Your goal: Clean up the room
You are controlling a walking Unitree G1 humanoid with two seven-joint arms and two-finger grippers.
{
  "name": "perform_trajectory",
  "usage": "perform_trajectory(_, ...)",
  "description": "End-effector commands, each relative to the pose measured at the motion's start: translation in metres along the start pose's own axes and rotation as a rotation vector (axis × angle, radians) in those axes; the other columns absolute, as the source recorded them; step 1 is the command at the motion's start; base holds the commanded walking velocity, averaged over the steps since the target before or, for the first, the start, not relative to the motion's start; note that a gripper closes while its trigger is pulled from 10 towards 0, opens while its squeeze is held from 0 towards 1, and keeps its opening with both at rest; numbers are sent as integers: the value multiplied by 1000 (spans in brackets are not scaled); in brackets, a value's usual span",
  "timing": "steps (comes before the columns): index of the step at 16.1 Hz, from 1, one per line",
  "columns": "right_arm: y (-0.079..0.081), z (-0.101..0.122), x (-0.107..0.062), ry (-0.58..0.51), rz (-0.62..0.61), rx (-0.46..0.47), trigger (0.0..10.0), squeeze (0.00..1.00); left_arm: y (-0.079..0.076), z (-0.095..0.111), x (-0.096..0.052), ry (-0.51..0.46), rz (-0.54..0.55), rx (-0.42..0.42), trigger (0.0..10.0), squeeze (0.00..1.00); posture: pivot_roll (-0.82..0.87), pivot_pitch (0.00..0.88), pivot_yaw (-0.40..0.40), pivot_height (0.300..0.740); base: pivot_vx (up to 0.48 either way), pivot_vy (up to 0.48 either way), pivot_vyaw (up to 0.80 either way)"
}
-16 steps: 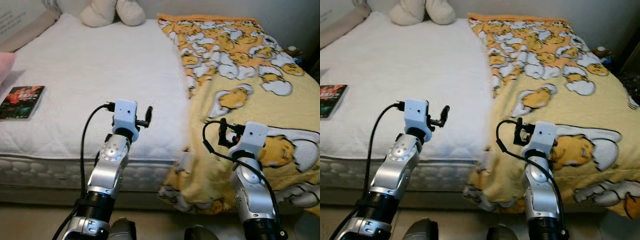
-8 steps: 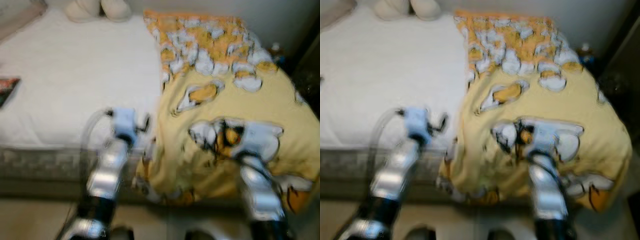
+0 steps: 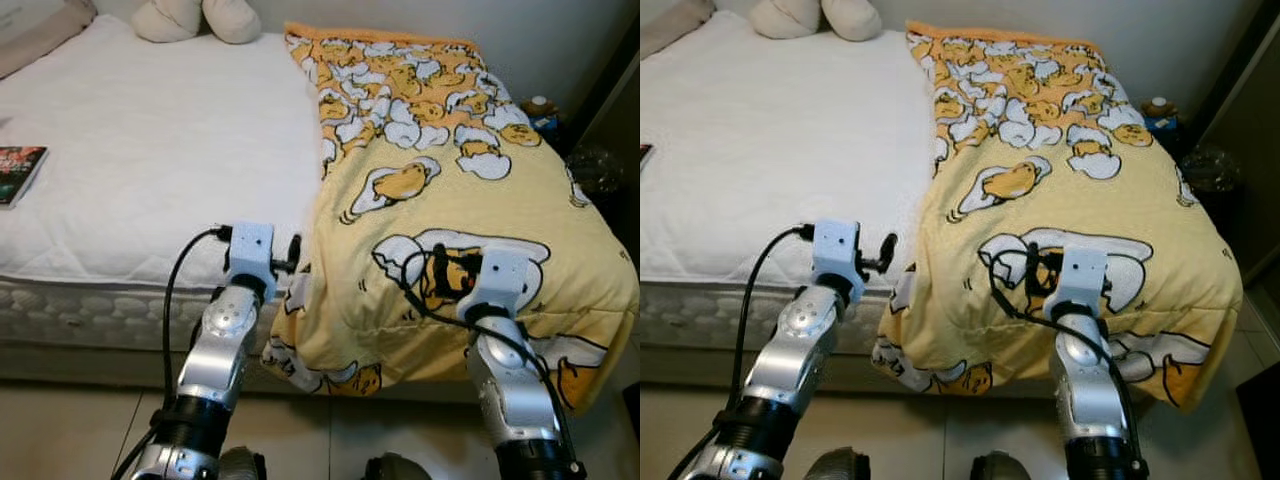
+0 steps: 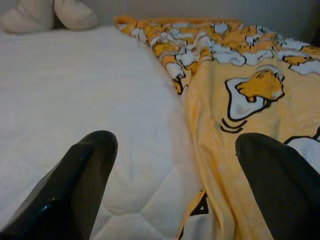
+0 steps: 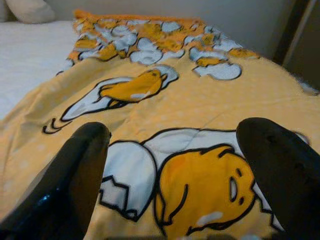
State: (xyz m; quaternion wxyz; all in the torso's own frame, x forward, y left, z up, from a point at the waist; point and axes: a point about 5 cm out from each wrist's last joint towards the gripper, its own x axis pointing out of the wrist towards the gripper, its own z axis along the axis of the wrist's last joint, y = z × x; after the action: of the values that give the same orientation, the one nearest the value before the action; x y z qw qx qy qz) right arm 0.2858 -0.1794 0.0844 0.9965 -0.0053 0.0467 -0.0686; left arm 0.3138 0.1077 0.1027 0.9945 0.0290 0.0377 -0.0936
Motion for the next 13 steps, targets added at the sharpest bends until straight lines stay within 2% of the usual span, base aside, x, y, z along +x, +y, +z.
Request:
perform_trajectory(1, -1, 2, 3, 5, -6, 2, 10000, 0, -2, 5, 1, -18, -10, 13, 10000, 0, 10, 0, -33, 686, 0, 0, 0)
perform_trajectory(8, -3, 1, 4, 7, -26, -17, 10000, 0, -12, 5, -1, -18, -65, 0, 10000, 0, 8, 11, -33, 620, 0, 0, 0)
perform_trajectory(12, -3, 0, 3, -2, -34, -28, 10000, 0, -20, 6, -2, -35, -122, 50, 10000, 0, 7, 13, -34, 591, 0, 0, 0)
perform_trajectory(13, -3, 1, 2, -10, -36, -34, 10000, 0, -23, 9, -3, -57, -151, 52, 10000, 0, 7, 14, -33, 591, 472, 0, 0)
